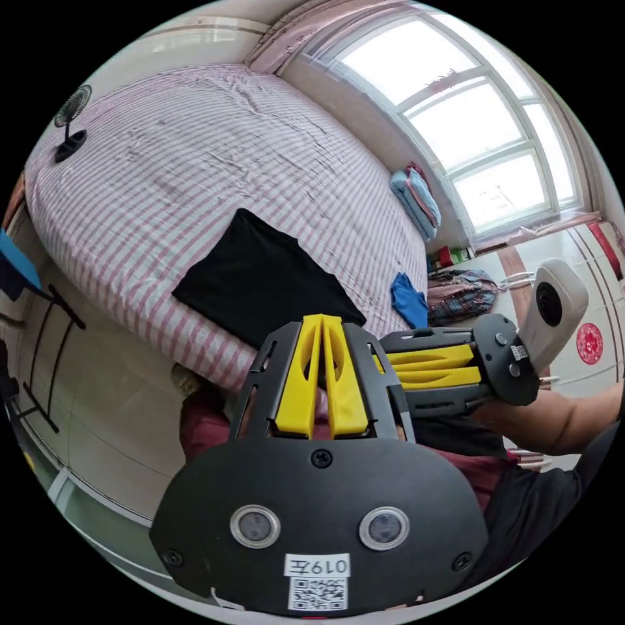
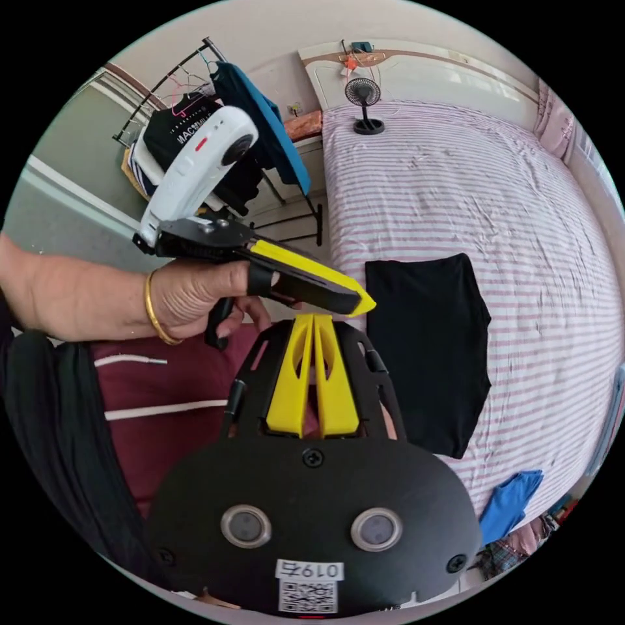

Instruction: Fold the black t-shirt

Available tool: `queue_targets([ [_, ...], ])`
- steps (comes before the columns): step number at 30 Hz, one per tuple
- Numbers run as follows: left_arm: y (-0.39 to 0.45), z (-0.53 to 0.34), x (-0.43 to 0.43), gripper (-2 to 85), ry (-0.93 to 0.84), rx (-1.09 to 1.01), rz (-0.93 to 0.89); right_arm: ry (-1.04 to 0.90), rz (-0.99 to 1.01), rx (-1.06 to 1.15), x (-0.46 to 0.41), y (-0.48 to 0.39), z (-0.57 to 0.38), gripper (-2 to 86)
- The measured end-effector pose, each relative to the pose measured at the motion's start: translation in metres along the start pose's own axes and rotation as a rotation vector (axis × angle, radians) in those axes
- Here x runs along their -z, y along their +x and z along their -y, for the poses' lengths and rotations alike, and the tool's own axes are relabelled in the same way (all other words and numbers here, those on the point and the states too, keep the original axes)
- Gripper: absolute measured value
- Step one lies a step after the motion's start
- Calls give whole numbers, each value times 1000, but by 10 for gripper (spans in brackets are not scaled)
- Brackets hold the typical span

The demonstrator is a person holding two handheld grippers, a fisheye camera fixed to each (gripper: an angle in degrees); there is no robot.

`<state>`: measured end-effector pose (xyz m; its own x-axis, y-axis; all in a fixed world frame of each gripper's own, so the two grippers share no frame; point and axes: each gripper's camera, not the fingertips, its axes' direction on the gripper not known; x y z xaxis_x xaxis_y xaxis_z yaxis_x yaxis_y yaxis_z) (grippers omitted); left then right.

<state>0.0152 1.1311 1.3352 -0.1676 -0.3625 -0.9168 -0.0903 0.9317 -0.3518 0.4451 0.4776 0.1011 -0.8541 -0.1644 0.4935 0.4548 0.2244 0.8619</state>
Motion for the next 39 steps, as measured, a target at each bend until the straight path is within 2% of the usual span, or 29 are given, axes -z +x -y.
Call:
queue_targets([
  [5, -79, 51, -8, 10, 15, 153, 82, -8, 47, 21, 22, 149, 58, 6],
  [7, -110, 68, -16, 13, 3, 197, 87, -14, 68, 2, 31, 233, 92, 38],
  [11, -174, 98, -41, 22, -26, 283, 34, -63, 61, 54, 31, 341, 151, 73],
  [19, -251, 149, -82, 86, 23, 416, -108, -257, 219, 89, 3, 557, 265, 103],
  [25, -287, 182, -98, 102, 85, 462, -181, -284, 308, 101, 10, 666, 339, 118],
  [33, -316, 227, -109, 84, 125, 463, -212, -422, 350, 184, 5, 749, 400, 111],
  [39, -331, 262, -117, 71, 136, 441, -238, -423, 400, 164, 13, 808, 433, 114],
])
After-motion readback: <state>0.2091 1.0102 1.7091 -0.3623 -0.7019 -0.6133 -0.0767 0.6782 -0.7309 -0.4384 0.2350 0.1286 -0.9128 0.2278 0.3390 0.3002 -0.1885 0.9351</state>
